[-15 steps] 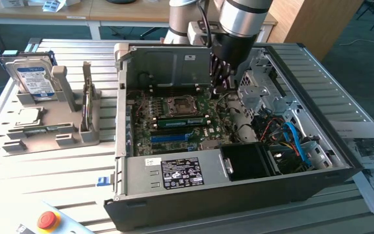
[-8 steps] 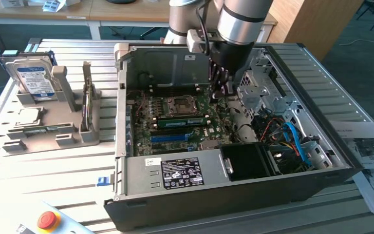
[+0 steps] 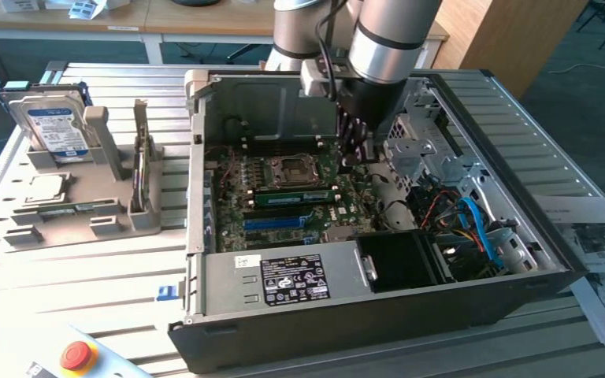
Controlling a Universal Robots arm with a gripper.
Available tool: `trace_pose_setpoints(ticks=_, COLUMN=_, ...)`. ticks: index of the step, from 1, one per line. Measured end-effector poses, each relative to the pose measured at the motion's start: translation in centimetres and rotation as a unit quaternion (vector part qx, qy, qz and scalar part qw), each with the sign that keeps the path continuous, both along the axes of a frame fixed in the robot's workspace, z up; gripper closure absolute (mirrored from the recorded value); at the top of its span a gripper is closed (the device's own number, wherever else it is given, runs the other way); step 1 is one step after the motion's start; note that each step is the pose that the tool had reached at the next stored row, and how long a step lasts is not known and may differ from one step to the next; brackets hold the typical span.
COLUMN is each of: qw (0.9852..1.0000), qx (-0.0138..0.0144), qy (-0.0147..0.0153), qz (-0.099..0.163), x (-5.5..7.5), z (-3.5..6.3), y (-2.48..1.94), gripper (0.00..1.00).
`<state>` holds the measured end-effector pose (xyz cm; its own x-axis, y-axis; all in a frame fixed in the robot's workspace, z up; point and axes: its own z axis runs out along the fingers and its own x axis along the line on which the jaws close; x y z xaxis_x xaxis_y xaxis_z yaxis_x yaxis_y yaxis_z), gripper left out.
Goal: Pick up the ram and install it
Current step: 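Press down the ram until it locks into place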
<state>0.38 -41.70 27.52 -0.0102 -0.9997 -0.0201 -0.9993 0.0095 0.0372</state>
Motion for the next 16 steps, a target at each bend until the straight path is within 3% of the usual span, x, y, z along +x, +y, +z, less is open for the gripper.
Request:
trace_pose_setpoints(ticks=10, qw=1.0000, qx=0.0000, qy=-0.0031, qz=0.000, x=0.0, z=-1.79, y=0.00, gripper=0.90)
trace_pose_setpoints(ticks=16, qw=1.0000, qx=0.0000, qy=-0.0033, qz=0.000, x=0.0, z=-1.93, y=0.00, gripper=0.90)
